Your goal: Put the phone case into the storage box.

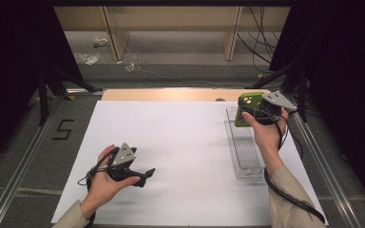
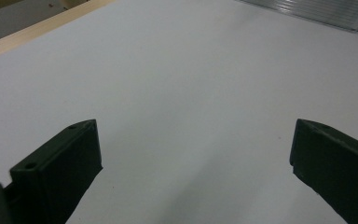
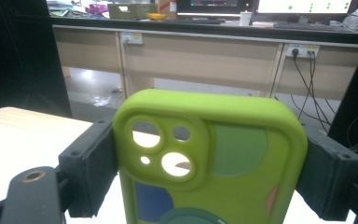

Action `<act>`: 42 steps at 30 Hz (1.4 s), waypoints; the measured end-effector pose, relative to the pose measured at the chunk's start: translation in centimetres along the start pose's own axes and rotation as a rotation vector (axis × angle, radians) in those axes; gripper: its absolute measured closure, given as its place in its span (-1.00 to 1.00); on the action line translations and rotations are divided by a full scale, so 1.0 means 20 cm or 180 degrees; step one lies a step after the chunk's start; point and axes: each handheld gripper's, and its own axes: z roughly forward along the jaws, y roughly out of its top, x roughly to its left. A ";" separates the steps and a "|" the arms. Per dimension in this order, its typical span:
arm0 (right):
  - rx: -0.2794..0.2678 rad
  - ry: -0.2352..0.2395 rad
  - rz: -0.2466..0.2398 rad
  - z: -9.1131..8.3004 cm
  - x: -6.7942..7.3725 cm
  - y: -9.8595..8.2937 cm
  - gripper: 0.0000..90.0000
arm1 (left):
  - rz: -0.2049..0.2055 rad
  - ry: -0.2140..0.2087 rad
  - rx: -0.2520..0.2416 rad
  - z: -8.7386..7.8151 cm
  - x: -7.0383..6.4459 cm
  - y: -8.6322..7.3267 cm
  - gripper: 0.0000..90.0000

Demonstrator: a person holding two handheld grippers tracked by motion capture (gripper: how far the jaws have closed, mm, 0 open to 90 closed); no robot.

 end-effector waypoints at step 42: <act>0.0053 -0.0012 0.0018 0.08 0.00 -0.02 -0.60 | -0.0007 -0.0005 -0.0002 0.00 0.00 0.00 -0.97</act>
